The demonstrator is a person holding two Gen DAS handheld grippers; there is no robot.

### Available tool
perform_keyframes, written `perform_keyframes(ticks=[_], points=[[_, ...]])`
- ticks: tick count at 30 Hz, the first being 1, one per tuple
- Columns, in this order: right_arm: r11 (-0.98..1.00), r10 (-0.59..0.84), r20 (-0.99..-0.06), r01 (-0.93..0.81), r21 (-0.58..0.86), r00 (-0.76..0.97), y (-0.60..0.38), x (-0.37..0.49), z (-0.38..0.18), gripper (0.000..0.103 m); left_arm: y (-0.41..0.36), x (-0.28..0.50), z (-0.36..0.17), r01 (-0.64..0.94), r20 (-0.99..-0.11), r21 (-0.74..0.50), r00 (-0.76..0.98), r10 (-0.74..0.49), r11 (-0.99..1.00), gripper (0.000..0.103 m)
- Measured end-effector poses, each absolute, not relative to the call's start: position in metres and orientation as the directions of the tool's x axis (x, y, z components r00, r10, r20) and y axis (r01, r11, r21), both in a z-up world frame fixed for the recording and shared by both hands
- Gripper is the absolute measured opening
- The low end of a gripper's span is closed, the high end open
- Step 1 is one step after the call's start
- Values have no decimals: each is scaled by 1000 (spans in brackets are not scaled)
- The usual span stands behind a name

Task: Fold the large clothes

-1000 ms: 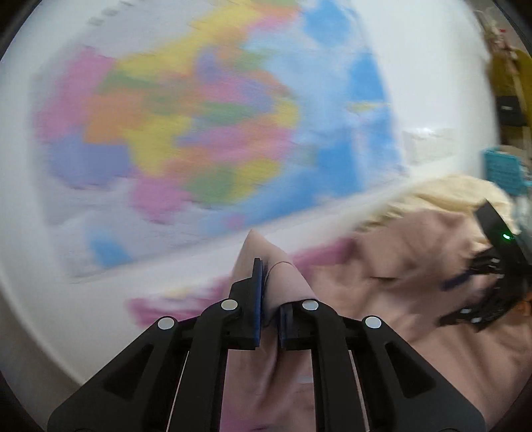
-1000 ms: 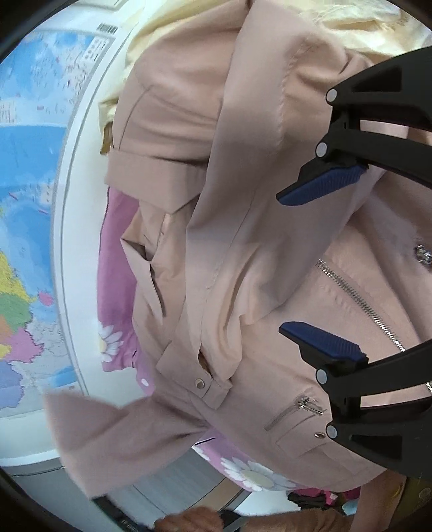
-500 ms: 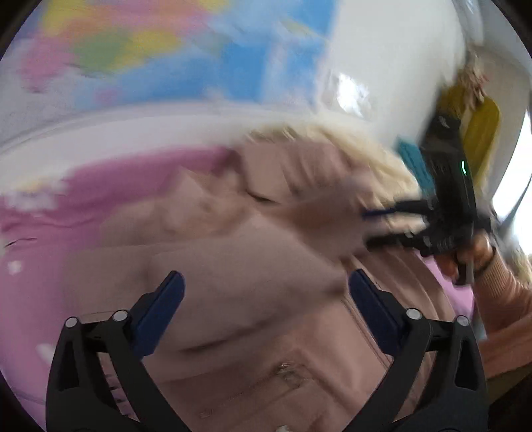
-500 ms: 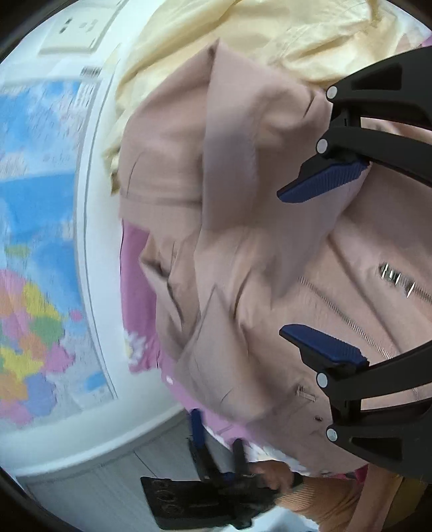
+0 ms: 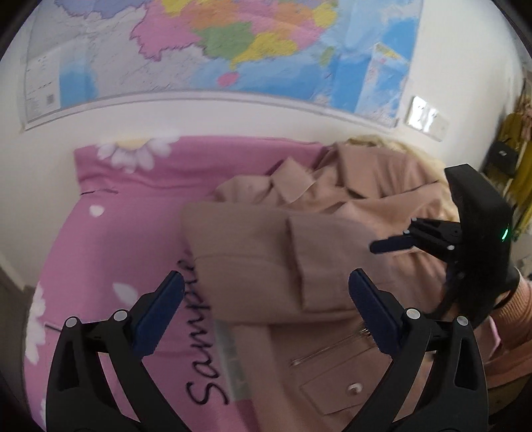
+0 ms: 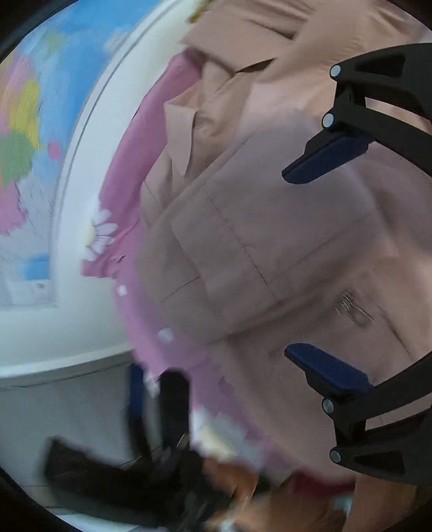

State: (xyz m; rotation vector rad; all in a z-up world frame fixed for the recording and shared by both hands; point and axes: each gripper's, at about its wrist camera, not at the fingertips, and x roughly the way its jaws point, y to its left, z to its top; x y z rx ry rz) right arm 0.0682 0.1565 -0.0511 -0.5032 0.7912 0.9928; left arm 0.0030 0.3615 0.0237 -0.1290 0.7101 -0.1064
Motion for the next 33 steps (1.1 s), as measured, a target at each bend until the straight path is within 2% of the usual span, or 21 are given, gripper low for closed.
perform_keyframes(ticks=[1, 2, 3, 4, 6, 11, 13, 15, 17, 20, 24, 26, 28, 29, 31, 32, 33], points=[[472, 514, -796, -880, -49, 320, 163, 71, -59, 73, 361, 4, 21, 47, -651, -150, 747, -134, 988, 97], [482, 494, -817, -876, -28, 298, 167, 80, -66, 49, 362, 4, 18, 36, -659, -145, 742, -124, 989, 97], [488, 509, -820, -872, 25, 261, 164, 87, -67, 19, 362, 4, 15, 33, -666, -142, 736, -120, 989, 97], [492, 552, -806, -864, 106, 215, 156, 95, -62, 11, 362, 4, 13, 34, -671, -136, 732, -118, 990, 97], [507, 618, -754, -847, 163, 225, 134, 103, -43, 5, 360, 3, 9, 32, -680, -113, 726, -101, 993, 97], [591, 711, -606, -770, 240, 357, 53, 122, 8, 4, 347, 14, 2, 49, -700, -54, 710, -73, 997, 97], [638, 715, -575, -707, 305, 397, 8, 136, 6, 5, 335, 21, -1, 68, -709, -25, 703, -65, 997, 97], [685, 681, -603, -653, 324, 416, -21, 142, -10, 16, 323, 27, -4, 94, -712, 9, 699, -60, 995, 97], [725, 644, -646, -596, 345, 410, -44, 146, -30, 22, 307, 36, -12, 111, -721, 81, 692, -19, 991, 97], [774, 581, -714, -538, 336, 390, -67, 141, -54, 45, 298, 44, -19, 136, -738, 90, 674, -25, 987, 97], [761, 619, -671, -525, 382, 409, -83, 132, -45, 81, 298, 42, -15, 155, -726, 77, 685, -51, 985, 97], [739, 649, -645, -535, 410, 403, -83, 136, -42, 90, 303, 41, -11, 150, -717, 55, 694, -65, 987, 97], [738, 652, -648, -524, 425, 392, -75, 146, -45, 90, 306, 43, -12, 133, -720, 36, 691, -66, 990, 97], [742, 647, -658, -516, 428, 385, -71, 152, -48, 85, 311, 45, -14, 115, -729, 22, 682, -63, 993, 97], [760, 625, -684, -495, 421, 376, -55, 163, -56, 47, 316, 48, -18, 86, -739, 13, 671, -49, 996, 97], [764, 617, -691, -496, 413, 376, -51, 165, -56, 2, 317, 48, -19, 77, -743, 11, 668, -44, 997, 97], [768, 614, -687, -499, 403, 390, -50, 165, -54, 4, 319, 47, -20, 69, -745, 7, 666, -40, 998, 97]])
